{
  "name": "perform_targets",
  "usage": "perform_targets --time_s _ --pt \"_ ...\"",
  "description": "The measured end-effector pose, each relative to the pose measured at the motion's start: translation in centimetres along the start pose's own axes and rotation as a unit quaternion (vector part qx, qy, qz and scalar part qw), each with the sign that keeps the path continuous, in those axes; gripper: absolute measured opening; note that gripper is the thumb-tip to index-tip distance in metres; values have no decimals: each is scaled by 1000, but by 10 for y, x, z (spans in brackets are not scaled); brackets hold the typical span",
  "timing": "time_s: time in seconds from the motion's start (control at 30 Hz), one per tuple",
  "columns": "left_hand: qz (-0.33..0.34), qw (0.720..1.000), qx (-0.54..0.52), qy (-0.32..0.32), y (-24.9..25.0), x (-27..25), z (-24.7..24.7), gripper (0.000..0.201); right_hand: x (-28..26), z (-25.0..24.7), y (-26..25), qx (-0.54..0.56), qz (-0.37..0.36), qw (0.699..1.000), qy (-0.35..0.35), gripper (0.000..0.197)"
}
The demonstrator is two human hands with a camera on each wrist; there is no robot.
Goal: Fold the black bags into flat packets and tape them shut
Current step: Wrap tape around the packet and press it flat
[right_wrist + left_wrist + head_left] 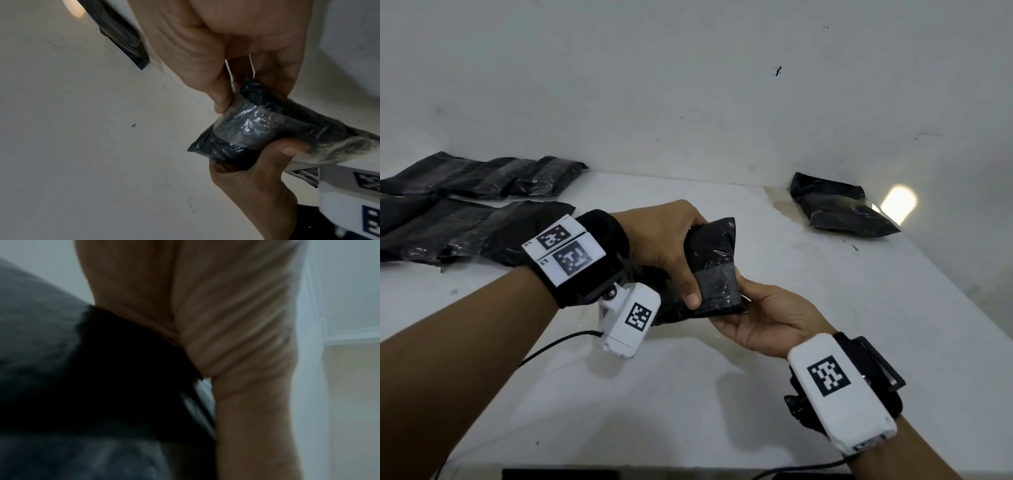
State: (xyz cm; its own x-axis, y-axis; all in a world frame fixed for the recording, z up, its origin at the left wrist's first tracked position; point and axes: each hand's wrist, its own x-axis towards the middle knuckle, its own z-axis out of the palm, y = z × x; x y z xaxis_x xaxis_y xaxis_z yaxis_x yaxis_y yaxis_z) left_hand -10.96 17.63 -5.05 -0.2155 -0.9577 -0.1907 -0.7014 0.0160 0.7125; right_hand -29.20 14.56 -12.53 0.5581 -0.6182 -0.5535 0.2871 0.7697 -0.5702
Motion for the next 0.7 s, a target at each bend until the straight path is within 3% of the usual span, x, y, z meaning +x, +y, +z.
perform_targets --time_s 0.13,0.23,0.33,0.43,0.5,0.7 --pt "6 1000 -5 4 -3 1 2 51 3 2 1 1 2 1000 -1 37" --pt "22 1000 -10 4 -4 2 1 53 5 0 0 22 -5 1000 15 43" --pt "23 1000 -10 -1 -7 4 1 54 10 -6 0 -60 -73 994 55 31" --pt "20 1000 -18 -6 -9 5 4 52 12 -10 2 -228 -237 939 102 11" --pt "19 1000 -19 -6 -10 6 4 51 11 -11 2 -262 -308 910 93 4" --pt "7 1000 -26 8 -13 6 3 50 12 -9 8 -349 -324 878 45 24"
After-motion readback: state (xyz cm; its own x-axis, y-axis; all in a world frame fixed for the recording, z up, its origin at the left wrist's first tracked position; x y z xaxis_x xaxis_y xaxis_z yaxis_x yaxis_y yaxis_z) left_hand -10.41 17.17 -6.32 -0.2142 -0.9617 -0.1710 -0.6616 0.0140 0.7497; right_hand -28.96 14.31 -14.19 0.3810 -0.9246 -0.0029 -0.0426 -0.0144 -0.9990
